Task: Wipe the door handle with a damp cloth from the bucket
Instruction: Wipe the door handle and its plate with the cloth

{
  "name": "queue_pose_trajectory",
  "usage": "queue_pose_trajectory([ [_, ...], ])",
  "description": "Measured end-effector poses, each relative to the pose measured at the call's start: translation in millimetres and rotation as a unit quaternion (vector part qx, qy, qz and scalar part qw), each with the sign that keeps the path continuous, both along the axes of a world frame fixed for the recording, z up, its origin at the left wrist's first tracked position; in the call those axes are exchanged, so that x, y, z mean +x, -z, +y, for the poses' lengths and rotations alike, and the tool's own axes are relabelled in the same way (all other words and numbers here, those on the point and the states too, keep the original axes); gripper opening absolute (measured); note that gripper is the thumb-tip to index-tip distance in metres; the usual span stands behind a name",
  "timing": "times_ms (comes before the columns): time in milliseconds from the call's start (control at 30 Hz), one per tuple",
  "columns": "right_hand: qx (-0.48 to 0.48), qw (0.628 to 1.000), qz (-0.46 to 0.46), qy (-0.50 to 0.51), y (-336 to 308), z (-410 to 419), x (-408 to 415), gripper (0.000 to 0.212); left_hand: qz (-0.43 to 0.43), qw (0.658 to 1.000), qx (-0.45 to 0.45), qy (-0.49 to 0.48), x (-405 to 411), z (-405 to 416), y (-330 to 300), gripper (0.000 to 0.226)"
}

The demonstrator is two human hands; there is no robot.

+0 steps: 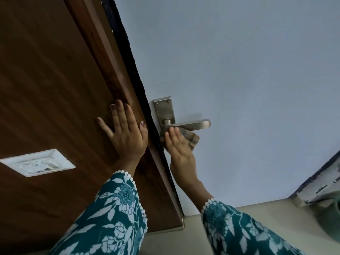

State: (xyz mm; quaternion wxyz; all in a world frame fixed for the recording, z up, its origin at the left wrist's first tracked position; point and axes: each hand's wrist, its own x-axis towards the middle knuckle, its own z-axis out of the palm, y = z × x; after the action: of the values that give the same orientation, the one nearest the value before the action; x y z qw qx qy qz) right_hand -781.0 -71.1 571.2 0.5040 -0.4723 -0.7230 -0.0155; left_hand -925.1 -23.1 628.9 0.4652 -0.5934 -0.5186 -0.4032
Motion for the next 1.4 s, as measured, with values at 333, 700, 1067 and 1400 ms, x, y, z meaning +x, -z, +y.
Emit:
queue_pose_trajectory([
  [333, -0.028, 0.989, 0.095, 0.108, 15, 0, 64, 0.048, 0.006, 1.000, 0.013, 0.023, -3, 1, 2, 0.067],
  [700, 0.017, 0.971, 0.203, 0.127, -19, -22, 26, 0.046, 0.007, 1.000, 0.019, 0.021, -3, 2, 1, 0.068],
  [1067, -0.024, 0.984, 0.172, 0.024, -19, 5, 10, 0.031, 0.008, 1.000, 0.022, 0.019, -2, 2, 3, 0.068],
  [1400, -0.005, 0.979, 0.192, 0.076, -20, 8, 0, 0.038, 0.011, 1.000, 0.018, 0.013, -1, 1, 1, 0.067],
])
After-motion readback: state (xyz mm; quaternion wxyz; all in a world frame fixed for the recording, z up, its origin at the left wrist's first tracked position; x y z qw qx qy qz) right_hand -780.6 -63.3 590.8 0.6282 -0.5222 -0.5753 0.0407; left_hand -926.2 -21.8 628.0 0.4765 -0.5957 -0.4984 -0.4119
